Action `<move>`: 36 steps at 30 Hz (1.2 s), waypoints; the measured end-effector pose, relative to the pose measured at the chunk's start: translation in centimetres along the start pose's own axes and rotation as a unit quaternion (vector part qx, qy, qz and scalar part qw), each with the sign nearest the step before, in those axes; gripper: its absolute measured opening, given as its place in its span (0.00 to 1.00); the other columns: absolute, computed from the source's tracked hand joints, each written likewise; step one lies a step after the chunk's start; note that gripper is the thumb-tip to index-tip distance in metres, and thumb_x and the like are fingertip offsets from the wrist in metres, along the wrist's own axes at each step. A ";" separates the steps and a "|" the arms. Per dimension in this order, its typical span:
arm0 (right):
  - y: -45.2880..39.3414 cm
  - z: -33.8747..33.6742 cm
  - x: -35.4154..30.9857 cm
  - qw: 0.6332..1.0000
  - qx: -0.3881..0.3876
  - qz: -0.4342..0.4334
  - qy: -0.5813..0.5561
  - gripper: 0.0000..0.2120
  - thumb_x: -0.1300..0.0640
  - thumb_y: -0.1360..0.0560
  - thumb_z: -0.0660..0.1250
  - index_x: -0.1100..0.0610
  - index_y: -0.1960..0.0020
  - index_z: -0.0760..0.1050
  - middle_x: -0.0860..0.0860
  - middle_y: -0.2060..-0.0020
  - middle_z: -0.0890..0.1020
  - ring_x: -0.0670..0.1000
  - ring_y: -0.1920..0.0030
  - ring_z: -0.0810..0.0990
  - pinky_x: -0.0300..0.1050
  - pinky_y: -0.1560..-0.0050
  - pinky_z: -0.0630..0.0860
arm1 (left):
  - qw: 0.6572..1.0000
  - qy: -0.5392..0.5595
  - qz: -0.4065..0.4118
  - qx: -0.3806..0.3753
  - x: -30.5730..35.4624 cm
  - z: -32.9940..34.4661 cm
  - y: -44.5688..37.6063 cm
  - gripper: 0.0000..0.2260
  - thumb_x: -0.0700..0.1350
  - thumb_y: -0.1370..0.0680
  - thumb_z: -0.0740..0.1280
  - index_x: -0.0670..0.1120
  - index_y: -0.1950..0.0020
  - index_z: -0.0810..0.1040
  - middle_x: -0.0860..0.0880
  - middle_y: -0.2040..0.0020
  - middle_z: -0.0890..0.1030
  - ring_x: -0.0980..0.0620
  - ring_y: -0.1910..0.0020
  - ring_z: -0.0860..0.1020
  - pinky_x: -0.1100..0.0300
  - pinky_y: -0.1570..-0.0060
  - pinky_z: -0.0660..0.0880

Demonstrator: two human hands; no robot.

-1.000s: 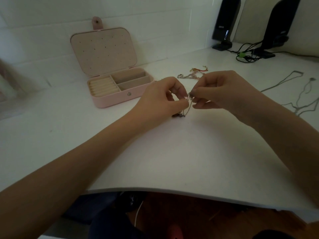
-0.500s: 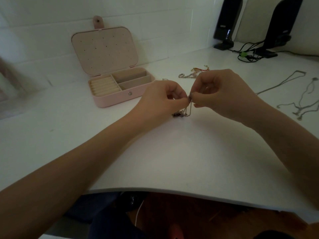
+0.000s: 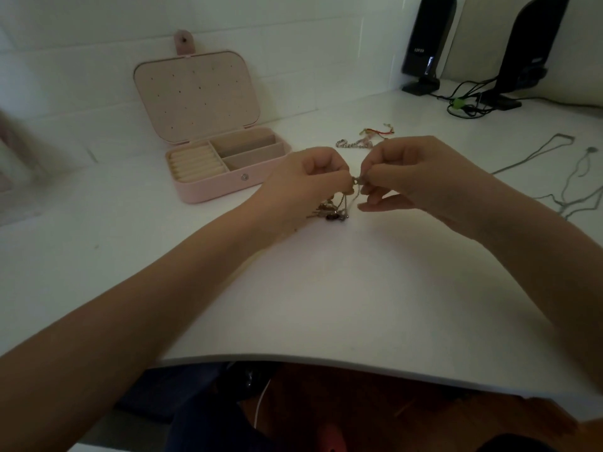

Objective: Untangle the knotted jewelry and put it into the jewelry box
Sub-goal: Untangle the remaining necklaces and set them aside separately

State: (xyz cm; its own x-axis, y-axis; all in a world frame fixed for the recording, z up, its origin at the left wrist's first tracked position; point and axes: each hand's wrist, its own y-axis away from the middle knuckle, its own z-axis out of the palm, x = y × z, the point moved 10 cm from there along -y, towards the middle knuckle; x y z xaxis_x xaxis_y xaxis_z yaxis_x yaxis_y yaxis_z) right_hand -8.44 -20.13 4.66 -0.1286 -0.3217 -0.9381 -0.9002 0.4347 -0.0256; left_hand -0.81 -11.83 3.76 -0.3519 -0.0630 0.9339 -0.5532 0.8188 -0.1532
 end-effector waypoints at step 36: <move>0.2 0.7 1.2 0.969 -0.022 0.097 -0.227 0.06 0.64 0.20 0.57 0.59 0.55 0.70 0.56 0.66 0.81 0.51 0.67 0.81 0.49 0.58 0.83 | 1.000 0.005 0.016 -0.015 -0.4 0.3 0.0 0.01 0.44 0.32 0.66 0.48 0.63 0.75 0.46 0.63 0.73 0.50 0.62 0.68 0.58 0.61 0.65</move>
State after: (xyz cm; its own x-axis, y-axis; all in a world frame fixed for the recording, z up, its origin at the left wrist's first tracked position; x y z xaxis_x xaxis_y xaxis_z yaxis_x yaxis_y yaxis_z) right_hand -8.48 -19.79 3.29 -0.1102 0.1698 -0.9793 -0.8955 0.4104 0.1720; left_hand -0.87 -11.99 3.34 -0.3620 -0.0317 0.9316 -0.5187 0.8372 -0.1731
